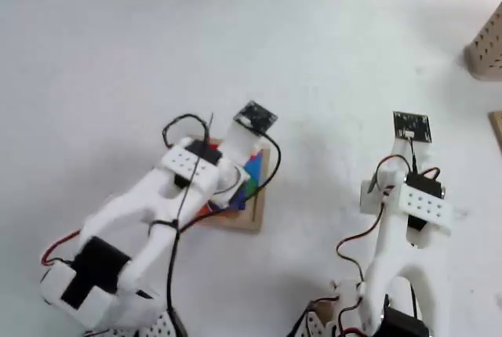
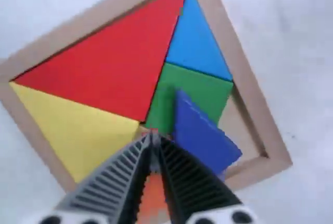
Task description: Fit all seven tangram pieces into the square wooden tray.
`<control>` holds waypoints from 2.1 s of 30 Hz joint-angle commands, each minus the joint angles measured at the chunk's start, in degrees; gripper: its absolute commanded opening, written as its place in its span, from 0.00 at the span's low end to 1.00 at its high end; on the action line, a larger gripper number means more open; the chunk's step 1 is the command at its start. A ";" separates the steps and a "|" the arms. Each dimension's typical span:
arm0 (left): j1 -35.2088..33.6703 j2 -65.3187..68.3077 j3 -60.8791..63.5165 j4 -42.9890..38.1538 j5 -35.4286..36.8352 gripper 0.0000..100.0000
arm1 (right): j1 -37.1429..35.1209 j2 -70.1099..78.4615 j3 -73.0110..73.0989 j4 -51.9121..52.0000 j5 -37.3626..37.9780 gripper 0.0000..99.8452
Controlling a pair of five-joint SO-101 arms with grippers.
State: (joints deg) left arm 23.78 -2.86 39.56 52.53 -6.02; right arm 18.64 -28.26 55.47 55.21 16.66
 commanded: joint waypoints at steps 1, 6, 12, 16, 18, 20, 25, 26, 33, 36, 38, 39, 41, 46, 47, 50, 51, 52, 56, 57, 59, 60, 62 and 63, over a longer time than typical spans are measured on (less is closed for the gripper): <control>2.42 -4.79 1.41 0.18 -0.09 0.02 | 0.48 -1.89 -0.35 -0.75 0.70 0.02; 2.95 -5.23 1.23 0.18 -0.09 0.02 | 0.48 -1.89 -0.26 -0.75 0.70 0.02; 6.37 -5.23 1.14 -0.09 2.55 0.02 | 0.48 -1.89 -0.26 -0.75 0.70 0.02; 8.66 -4.97 1.49 -2.29 2.64 0.02 | 0.48 -1.89 -0.26 -0.75 0.70 0.02; 8.92 -4.97 1.58 -2.29 2.64 0.02 | 0.48 -1.89 -0.26 -0.75 0.70 0.02; 8.66 -5.23 1.58 -2.29 2.64 0.02 | 0.48 -1.89 -0.26 -0.75 0.70 0.02; 9.01 -5.41 0.44 -2.02 2.64 0.02 | 0.48 -1.89 -0.26 -0.75 0.70 0.02; 9.10 -5.41 0.26 -2.02 2.64 0.02 | 0.48 -1.89 -0.26 -0.75 0.70 0.02; 9.98 -5.93 -0.79 -2.29 2.64 0.02 | 0.48 -1.89 -0.26 -0.84 0.70 0.02; 11.56 -8.13 -0.88 -2.29 2.64 0.02 | 0.48 -1.89 -0.26 -1.63 0.70 0.02; 12.09 -9.19 -0.70 -2.29 2.64 0.02 | 0.48 -1.89 -0.26 -1.63 0.70 0.02; 12.09 -9.27 -0.09 -2.37 2.64 0.02 | 0.48 -1.89 -0.26 -1.54 0.70 0.02; 12.09 -9.27 1.49 -4.75 2.73 0.02 | 0.48 -1.89 -0.26 -1.54 0.70 0.02; 13.41 -9.19 6.86 -12.48 4.84 0.02 | 0.48 -1.89 -0.26 -1.54 0.70 0.02; 13.93 -9.10 7.91 -13.45 6.42 0.02 | 0.48 -1.89 -0.26 -1.54 0.70 0.02; 14.37 -9.10 10.20 -14.07 10.11 0.02 | 0.48 -1.89 -0.26 -1.54 0.70 0.02; 13.93 -9.10 10.73 -14.07 11.25 0.02 | 0.48 -1.89 -0.26 -1.54 0.70 0.02; 13.49 -9.10 11.08 -14.07 12.13 0.02 | 0.48 -1.89 -0.26 -1.54 0.70 0.02; 13.49 -9.10 11.78 -14.15 12.66 0.02 | 0.57 -1.89 -0.26 -1.45 0.70 0.02; 13.49 -9.10 11.78 -14.33 12.66 0.02 | 0.57 -1.89 -0.26 -1.45 0.70 0.02; 13.41 -9.63 11.78 -14.42 12.66 0.02 | 0.57 -1.89 -0.26 -1.45 0.70 0.02; 13.41 -9.89 11.60 -14.42 12.66 0.02 | 0.57 -1.89 -0.26 -1.45 0.70 0.02; 13.23 -12.44 11.43 -14.07 12.48 0.02 | 0.57 -1.89 -0.26 -1.45 0.70 0.02; 12.79 -14.90 11.34 -13.36 12.48 0.02 | 0.57 -1.89 -0.26 -1.45 0.70 0.02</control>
State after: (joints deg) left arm 37.23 -11.03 51.25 38.99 6.11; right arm 18.64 -28.26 55.47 54.33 16.75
